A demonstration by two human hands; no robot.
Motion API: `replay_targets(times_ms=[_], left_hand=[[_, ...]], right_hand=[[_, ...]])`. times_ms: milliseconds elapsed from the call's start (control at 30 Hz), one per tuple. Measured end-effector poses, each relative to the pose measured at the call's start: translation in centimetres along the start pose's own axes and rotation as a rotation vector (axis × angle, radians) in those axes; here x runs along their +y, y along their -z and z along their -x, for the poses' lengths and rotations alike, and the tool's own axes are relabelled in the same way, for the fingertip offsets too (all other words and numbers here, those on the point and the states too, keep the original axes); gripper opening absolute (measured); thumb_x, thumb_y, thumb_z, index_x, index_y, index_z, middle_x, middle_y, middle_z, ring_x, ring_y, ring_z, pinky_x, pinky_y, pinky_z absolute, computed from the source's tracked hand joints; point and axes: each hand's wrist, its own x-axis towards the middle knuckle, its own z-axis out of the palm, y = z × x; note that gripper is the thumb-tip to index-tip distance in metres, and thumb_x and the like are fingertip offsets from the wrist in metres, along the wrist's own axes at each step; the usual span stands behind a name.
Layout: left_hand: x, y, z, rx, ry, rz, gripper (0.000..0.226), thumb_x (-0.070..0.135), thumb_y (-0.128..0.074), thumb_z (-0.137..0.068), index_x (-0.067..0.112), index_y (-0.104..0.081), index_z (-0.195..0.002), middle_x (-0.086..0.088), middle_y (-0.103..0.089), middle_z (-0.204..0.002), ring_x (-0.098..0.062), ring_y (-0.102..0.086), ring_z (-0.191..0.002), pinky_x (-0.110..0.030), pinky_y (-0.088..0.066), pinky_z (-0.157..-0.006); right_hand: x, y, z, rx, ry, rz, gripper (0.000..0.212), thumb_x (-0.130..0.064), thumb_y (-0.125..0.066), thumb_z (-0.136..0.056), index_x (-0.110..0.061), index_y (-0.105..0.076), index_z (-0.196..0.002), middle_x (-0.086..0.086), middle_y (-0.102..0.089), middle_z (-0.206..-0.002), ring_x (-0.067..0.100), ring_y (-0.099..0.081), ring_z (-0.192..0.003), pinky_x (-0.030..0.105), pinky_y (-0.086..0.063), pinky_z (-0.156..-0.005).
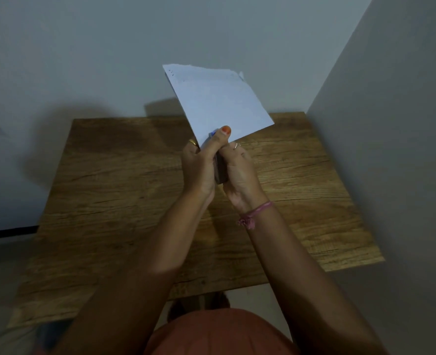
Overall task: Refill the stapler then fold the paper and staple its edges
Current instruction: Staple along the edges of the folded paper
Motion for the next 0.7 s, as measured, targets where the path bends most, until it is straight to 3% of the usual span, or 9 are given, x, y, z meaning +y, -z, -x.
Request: replay_targets(times_ms=[100, 167, 233, 300, 367, 500, 600, 700], left_hand=[[0.3, 0.6, 0.0, -0.108, 0.025, -0.036, 0.016, 0.032, -0.071, -0.082, 0.02, -0.074, -0.091, -0.003, -0.073, -0.091, -0.021, -0.071, -0.093, -0.037, -0.056, -0.08], [0.8, 0.9, -0.2, -0.166, 0.096, 0.022, 0.022, 0.042, -0.06, -0.089, 0.025, -0.073, -0.088, 0.0, -0.073, -0.09, -0.017, -0.07, -0.089, -0.036, -0.056, -0.081], [1.2, 0.9, -0.4, -0.182, 0.15, 0.022, 0.034, 0.049, -0.053, -0.091, 0.021, -0.071, -0.1, -0.002, -0.073, -0.097, -0.019, -0.07, -0.095, -0.036, -0.056, -0.084], [1.4, 0.9, -0.5, -0.181, 0.189, -0.034, 0.037, 0.05, -0.051, -0.094, 0.019, -0.069, -0.104, 0.0, -0.075, -0.097, -0.019, -0.071, -0.096, -0.034, -0.057, -0.08], [1.4, 0.9, -0.5, -0.149, 0.222, -0.049, 0.032, 0.047, -0.051, -0.096, 0.021, -0.069, -0.102, 0.003, -0.075, -0.089, -0.018, -0.072, -0.089, -0.031, -0.057, -0.074], [1.3, 1.1, -0.4, -0.126, 0.202, -0.082, 0.03, 0.044, -0.052, -0.096, 0.02, -0.07, -0.098, -0.003, -0.072, -0.089, -0.016, -0.07, -0.076, -0.029, -0.055, -0.063], [1.1, 1.0, -0.4, -0.161, 0.159, -0.113, 0.034, 0.044, -0.049, -0.098, 0.017, -0.07, -0.1, -0.002, -0.069, -0.081, -0.008, -0.061, -0.055, -0.02, -0.042, -0.043], [1.1, 1.0, -0.4, -0.198, 0.149, -0.087, 0.033, 0.041, -0.046, -0.099, 0.017, -0.068, -0.109, 0.002, -0.072, -0.084, -0.006, -0.063, -0.059, -0.019, -0.042, -0.043]], right_hand=[[-0.8, 0.8, -0.3, -0.107, -0.033, 0.07, 0.033, -0.029, -0.059, -0.093, 0.003, -0.064, -0.102, 0.02, -0.062, -0.095, 0.032, -0.054, -0.09, 0.043, -0.037, -0.075], [-1.2, 1.4, -0.5, -0.164, -0.062, 0.118, 0.033, -0.037, -0.056, -0.093, -0.003, -0.06, -0.095, 0.012, -0.066, -0.08, 0.026, -0.058, -0.075, 0.034, -0.041, -0.068], [-1.1, 1.7, -0.6, -0.181, -0.081, 0.17, 0.034, -0.039, -0.054, -0.094, -0.006, -0.056, -0.099, 0.008, -0.066, -0.073, 0.019, -0.06, -0.069, 0.032, -0.046, -0.07], [-0.7, 1.9, -0.6, -0.188, -0.093, 0.177, 0.034, -0.041, -0.056, -0.093, -0.008, -0.056, -0.093, 0.006, -0.066, -0.071, 0.02, -0.06, -0.074, 0.038, -0.045, -0.078], [-0.7, 2.1, -0.4, -0.218, -0.094, 0.165, 0.034, -0.043, -0.056, -0.092, -0.012, -0.057, -0.079, 0.0, -0.066, -0.065, 0.015, -0.061, -0.068, 0.033, -0.046, -0.071], [-1.2, 2.9, -0.3, -0.305, -0.152, 0.068, 0.035, -0.047, -0.06, -0.083, -0.014, -0.069, -0.085, 0.009, -0.065, -0.075, 0.016, -0.061, -0.064, 0.022, -0.051, -0.056], [-1.1, 3.3, -0.3, -0.322, -0.156, 0.074, 0.041, -0.049, -0.057, -0.083, -0.01, -0.06, -0.094, 0.012, -0.06, -0.08, 0.016, -0.058, -0.066, 0.02, -0.049, -0.054], [-0.9, 3.5, -0.2, -0.322, -0.112, 0.111, 0.045, -0.052, -0.053, -0.085, -0.009, -0.057, -0.1, 0.005, -0.058, -0.073, 0.011, -0.056, -0.061, 0.018, -0.046, -0.05]])
